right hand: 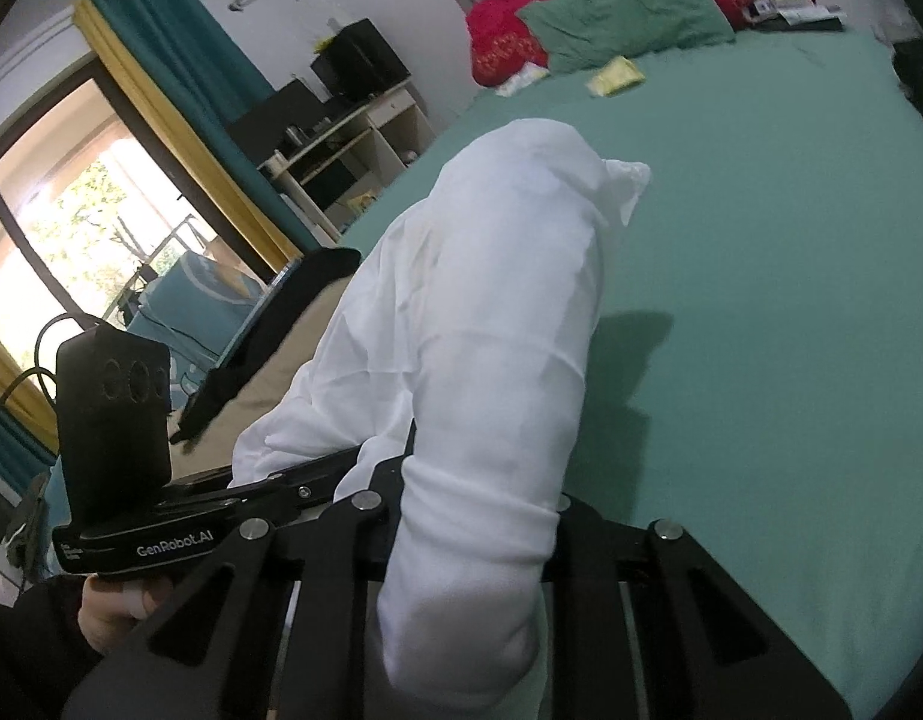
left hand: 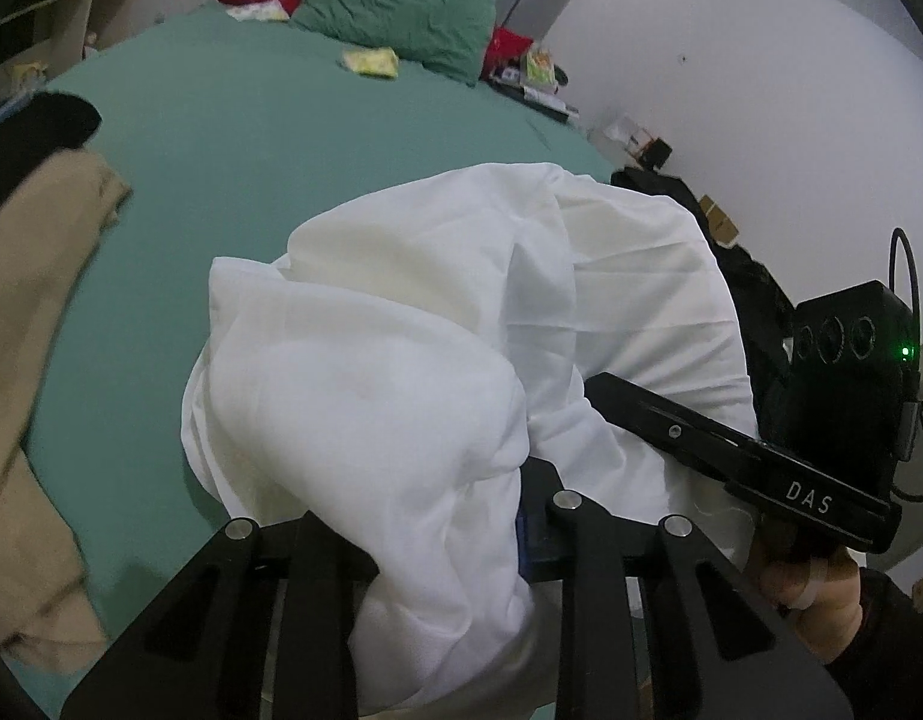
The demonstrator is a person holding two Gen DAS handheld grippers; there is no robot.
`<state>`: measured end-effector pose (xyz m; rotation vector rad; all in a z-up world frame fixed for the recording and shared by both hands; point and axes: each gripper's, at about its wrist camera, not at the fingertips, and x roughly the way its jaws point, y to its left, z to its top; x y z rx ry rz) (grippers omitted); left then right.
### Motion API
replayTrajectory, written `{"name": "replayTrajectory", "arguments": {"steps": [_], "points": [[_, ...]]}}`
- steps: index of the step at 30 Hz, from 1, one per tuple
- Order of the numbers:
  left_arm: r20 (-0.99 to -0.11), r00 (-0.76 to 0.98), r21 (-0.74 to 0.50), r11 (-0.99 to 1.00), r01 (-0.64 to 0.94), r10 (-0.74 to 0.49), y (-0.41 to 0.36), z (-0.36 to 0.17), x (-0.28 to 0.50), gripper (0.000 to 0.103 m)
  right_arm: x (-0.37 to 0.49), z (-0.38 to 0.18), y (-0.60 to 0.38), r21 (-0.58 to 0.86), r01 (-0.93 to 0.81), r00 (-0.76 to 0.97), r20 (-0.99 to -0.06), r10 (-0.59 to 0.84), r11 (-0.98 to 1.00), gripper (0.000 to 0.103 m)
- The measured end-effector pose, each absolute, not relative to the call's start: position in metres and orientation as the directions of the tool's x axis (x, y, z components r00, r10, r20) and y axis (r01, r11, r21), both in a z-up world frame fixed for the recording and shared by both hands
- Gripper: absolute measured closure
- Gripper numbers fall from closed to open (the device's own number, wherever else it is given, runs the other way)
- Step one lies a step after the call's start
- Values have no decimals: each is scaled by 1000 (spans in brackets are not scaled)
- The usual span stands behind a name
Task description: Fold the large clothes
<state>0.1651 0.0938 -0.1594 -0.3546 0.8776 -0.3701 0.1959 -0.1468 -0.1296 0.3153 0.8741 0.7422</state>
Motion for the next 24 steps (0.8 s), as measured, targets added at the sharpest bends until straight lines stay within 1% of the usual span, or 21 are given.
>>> {"name": "replayTrajectory", "arguments": {"steps": [3, 7, 10, 14, 18, 24], "points": [[-656, 611, -440, 882, 168, -443, 101, -145, 170, 76, 201, -118, -137, 532, -478, 429, -553, 714, 699, 84], [-638, 648, -399, 898, 183, -415, 124, -122, 175, 76, 213, -108, -122, 576, -481, 436, -497, 750, 661, 84], [-639, 666, -359, 915, 184, -385, 136, -109, 188, 76, 226, -104, -104, 582, -491, 444, -473, 761, 648, 84], [-650, 680, -309, 935, 172, -339, 159, -100, 206, 80, 245, -110, -79, 604, -496, 443, -441, 780, 623, 84], [-676, 674, -271, 951, 150, -299, 184, -109, 227, 82, 264, -126, -55, 640, -485, 423, -424, 800, 596, 84], [-739, 627, -263, 962, 70, -248, 218, -149, 260, 82, 290, -167, -14, 655, -474, 374, -455, 808, 588, 84]]}}
